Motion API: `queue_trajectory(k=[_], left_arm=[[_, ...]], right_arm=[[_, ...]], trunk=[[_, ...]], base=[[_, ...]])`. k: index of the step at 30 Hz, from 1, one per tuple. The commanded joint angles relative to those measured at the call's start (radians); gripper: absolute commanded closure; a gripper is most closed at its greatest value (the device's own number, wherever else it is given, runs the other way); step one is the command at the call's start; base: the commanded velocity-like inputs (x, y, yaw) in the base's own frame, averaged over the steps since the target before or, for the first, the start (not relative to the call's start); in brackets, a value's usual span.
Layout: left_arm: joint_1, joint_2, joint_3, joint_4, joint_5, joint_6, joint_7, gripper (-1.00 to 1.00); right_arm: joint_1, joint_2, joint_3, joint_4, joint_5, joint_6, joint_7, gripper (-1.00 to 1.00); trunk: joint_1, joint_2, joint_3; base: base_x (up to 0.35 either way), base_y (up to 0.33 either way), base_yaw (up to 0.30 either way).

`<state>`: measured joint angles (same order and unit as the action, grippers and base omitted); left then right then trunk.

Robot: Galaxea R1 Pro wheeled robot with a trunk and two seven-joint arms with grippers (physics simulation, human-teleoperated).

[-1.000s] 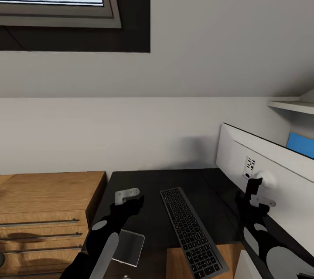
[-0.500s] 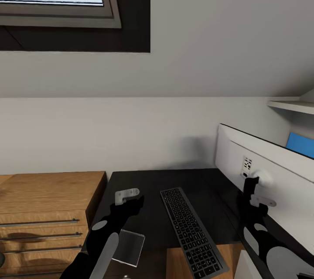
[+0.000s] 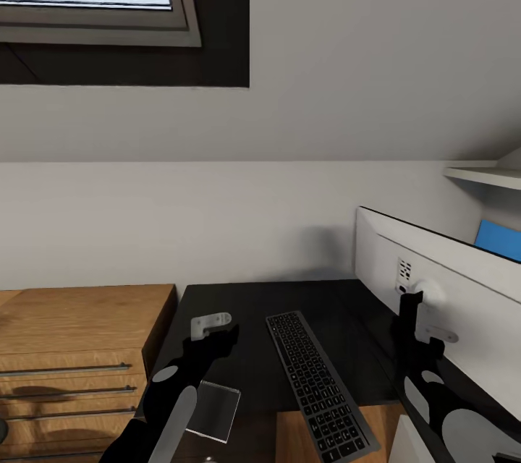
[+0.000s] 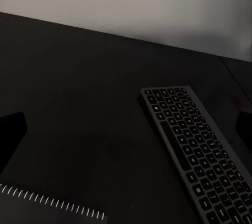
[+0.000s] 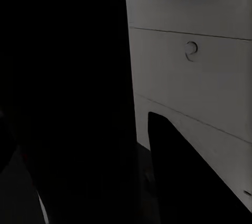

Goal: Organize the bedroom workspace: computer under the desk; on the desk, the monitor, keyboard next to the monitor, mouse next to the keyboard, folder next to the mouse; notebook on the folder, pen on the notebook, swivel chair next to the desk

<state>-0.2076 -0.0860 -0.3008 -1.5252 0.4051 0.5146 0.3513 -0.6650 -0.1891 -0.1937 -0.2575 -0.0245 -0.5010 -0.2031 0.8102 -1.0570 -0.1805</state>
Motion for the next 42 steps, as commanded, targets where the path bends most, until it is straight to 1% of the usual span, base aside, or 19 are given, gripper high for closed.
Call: queue_trajectory(k=[1, 9, 38, 40, 42], left_arm=[[-0.001, 0.000, -0.001, -0.001, 0.011, 0.002, 0.010, -1.00], [-0.001, 0.000, -0.001, -0.001, 0.010, 0.002, 0.010, -1.00], [-0.001, 0.000, -0.001, -0.001, 0.009, 0.001, 0.011, -1.00], [-0.001, 0.000, -0.001, -0.001, 0.009, 0.001, 0.011, -1.00], [-0.001, 0.000, -0.001, -0.001, 0.009, 0.001, 0.011, -1.00]], right_arm=[[-0.001, 0.000, -0.001, 0.001, 0.000, -0.002, 0.001, 1.00], [-0.001, 0.000, -0.001, 0.001, 0.000, -0.002, 0.001, 1.00], [-0.001, 0.000, -0.003, -0.003, -0.001, -0.009, -0.001, 1.00], [-0.001, 0.000, -0.004, -0.003, -0.001, -0.012, -0.001, 1.00], [-0.001, 0.000, -0.004, -0.002, -0.002, -0.037, -0.003, 1.00]], trunk=[[0.000, -0.001, -0.002], [0.000, -0.001, -0.002], [-0.111, 0.202, 0.089], [-0.119, 0.216, 0.096], [-0.126, 0.230, 0.102]], base=[[0.000, 0.000, 0.000], [0.000, 0.000, 0.000], [0.000, 0.000, 0.000], [0.000, 0.000, 0.000], [0.000, 0.000, 0.000]])
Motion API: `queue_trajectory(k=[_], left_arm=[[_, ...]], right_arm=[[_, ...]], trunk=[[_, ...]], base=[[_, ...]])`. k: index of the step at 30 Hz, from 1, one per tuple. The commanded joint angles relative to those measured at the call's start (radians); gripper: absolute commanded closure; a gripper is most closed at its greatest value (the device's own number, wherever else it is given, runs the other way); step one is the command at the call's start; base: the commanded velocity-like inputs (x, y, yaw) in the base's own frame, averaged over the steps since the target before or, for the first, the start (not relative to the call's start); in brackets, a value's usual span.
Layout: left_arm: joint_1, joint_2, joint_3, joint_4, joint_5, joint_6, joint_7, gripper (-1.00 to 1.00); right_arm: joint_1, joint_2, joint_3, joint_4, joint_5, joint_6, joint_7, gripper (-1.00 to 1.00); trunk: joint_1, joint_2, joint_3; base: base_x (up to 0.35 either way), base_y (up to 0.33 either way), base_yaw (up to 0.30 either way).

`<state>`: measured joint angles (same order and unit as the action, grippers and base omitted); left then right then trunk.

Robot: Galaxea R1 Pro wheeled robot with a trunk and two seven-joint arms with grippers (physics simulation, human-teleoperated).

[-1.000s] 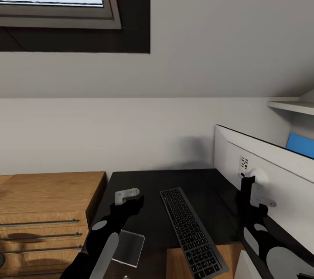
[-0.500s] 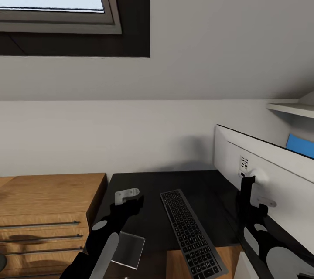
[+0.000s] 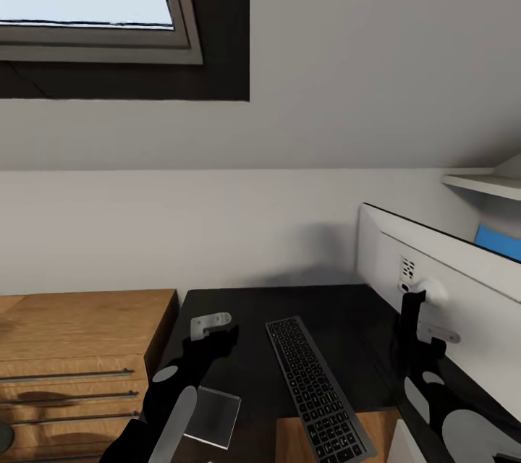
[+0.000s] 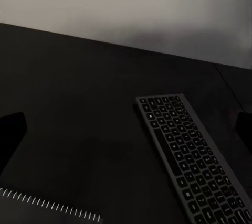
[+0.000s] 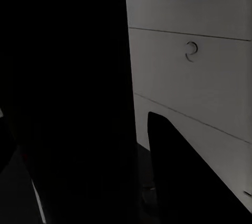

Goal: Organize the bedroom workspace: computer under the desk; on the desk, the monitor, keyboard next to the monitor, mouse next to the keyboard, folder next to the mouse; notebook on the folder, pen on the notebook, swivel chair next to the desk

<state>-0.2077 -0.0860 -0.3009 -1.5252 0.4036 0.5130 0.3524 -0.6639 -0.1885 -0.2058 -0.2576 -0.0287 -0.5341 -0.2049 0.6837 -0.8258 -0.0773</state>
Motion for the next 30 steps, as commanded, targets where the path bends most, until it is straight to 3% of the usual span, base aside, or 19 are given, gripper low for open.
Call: queue_trajectory(k=[1, 5, 11, 30], left_arm=[[-0.001, 0.000, -0.001, -0.001, 0.011, 0.002, 0.010, -1.00], [-0.001, 0.000, -0.001, -0.001, 0.011, 0.003, 0.010, -1.00], [-0.001, 0.000, -0.001, -0.001, 0.011, 0.002, 0.010, -1.00], [-0.001, 0.000, -0.001, -0.001, 0.011, 0.002, 0.010, -1.00]], right_arm=[[-0.002, 0.000, 0.008, -0.002, 0.002, -0.010, -0.002, 1.00], [-0.002, 0.000, 0.005, -0.002, 0.000, -0.018, -0.002, 1.00], [-0.002, 0.000, -0.003, -0.002, -0.044, -0.021, 0.000, 1.00], [-0.002, 0.000, -0.003, -0.003, -0.051, -0.021, 0.000, 1.00]], trunk=[[-0.004, 0.006, 0.002], [-0.019, 0.034, 0.014], [-0.042, 0.076, 0.033], [-0.115, 0.209, 0.093]], base=[[0.000, 0.000, 0.000], [0.000, 0.000, 0.000], [0.000, 0.000, 0.000], [0.000, 0.000, 0.000]])
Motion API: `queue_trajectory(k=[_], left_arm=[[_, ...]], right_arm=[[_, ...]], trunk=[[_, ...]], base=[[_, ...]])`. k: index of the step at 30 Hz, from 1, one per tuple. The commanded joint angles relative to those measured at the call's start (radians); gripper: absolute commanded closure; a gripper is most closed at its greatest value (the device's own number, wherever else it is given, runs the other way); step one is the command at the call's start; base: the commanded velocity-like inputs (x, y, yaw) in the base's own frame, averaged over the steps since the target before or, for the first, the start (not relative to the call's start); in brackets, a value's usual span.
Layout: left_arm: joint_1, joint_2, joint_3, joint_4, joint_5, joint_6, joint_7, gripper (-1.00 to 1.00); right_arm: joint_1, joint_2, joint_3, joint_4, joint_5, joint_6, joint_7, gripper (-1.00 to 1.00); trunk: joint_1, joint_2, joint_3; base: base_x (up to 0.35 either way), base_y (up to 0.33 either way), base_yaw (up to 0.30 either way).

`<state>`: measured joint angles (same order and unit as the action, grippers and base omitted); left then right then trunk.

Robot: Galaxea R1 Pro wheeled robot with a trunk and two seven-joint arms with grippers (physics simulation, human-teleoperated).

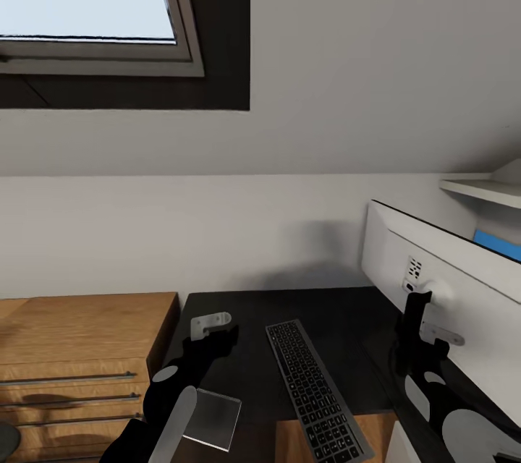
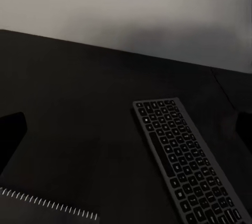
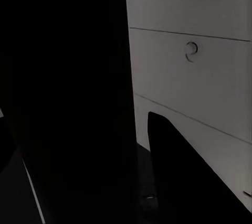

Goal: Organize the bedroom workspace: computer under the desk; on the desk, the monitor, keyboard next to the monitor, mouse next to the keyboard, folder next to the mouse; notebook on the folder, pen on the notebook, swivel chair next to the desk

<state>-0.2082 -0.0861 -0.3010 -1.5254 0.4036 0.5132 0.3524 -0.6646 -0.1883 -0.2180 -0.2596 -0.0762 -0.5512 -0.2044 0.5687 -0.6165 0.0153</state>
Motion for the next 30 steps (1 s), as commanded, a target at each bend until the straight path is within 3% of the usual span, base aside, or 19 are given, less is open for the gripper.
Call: queue_trajectory(k=[1, 30], left_arm=[[0.000, 0.000, -0.001, -0.001, 0.011, 0.002, 0.010, -1.00], [0.000, -0.003, -0.003, -0.001, 0.012, 0.004, 0.010, -1.00]], right_arm=[[-0.001, 0.000, 0.009, -0.001, -0.004, -0.004, 0.000, 1.00], [-0.001, 0.000, 0.009, -0.001, -0.004, -0.004, 0.000, 1.00]], trunk=[[-0.004, 0.007, 0.003], [-0.115, 0.210, 0.094]], base=[[0.000, 0.000, 0.000], [-0.014, -0.001, 0.000]])
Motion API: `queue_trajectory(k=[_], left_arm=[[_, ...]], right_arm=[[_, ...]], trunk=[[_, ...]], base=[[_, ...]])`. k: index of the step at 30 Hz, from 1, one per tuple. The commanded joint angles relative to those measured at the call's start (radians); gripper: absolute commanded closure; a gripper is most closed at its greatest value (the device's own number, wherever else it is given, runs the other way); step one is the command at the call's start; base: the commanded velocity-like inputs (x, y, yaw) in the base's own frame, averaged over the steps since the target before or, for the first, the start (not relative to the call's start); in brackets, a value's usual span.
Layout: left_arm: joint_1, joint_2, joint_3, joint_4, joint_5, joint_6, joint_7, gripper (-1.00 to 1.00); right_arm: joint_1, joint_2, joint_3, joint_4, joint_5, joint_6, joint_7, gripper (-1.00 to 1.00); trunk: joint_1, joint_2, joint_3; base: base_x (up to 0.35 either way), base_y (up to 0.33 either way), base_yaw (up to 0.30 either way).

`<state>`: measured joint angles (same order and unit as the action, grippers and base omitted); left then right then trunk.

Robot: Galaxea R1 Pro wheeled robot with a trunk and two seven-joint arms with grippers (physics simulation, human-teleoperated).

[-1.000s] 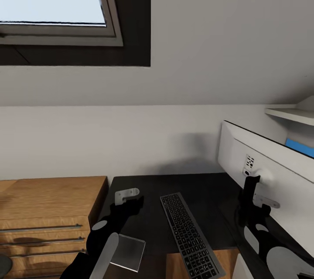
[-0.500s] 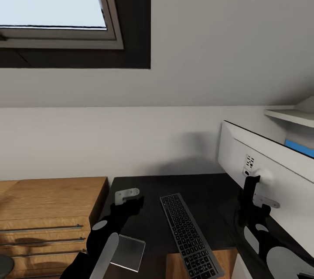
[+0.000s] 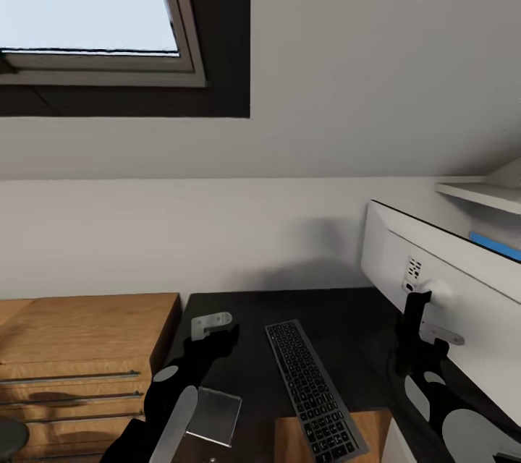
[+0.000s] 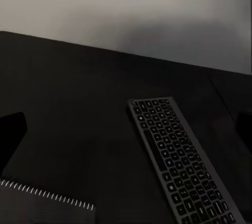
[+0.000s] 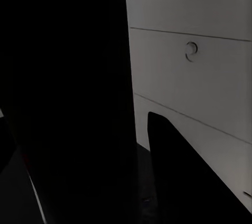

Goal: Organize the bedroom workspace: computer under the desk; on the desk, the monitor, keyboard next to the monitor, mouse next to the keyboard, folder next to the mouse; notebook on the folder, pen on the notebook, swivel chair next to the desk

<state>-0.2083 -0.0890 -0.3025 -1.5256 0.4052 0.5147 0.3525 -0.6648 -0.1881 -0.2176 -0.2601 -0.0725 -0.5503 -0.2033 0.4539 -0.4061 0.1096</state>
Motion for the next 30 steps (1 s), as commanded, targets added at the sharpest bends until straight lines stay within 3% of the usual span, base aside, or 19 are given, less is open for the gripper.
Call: queue_trajectory(k=[1, 10, 23, 30], left_arm=[[0.000, 0.000, -0.001, -0.001, 0.011, 0.002, 0.010, -1.00], [0.000, 0.001, -0.001, -0.001, 0.011, 0.002, 0.010, -1.00], [0.000, 0.002, 0.000, -0.002, 0.011, 0.002, 0.010, -1.00], [0.000, 0.004, 0.000, -0.002, 0.040, 0.002, 0.010, -1.00]], right_arm=[[-0.001, -0.001, 0.009, -0.001, -0.007, -0.005, -0.001, 1.00], [-0.001, -0.001, 0.009, -0.001, -0.007, -0.006, -0.001, 1.00], [-0.001, -0.001, 0.009, -0.004, -0.007, -0.006, 0.000, 1.00], [-0.001, 0.000, 0.009, -0.004, -0.007, -0.007, -0.001, 1.00]], trunk=[[-0.004, 0.006, 0.003], [-0.004, 0.006, 0.003], [-0.004, 0.006, 0.003], [-0.004, 0.006, 0.003]], base=[[-0.224, -0.050, 0.000], [-0.302, -0.078, 0.000], [-0.084, -0.006, 0.000], [-0.313, 0.000, 0.000]])
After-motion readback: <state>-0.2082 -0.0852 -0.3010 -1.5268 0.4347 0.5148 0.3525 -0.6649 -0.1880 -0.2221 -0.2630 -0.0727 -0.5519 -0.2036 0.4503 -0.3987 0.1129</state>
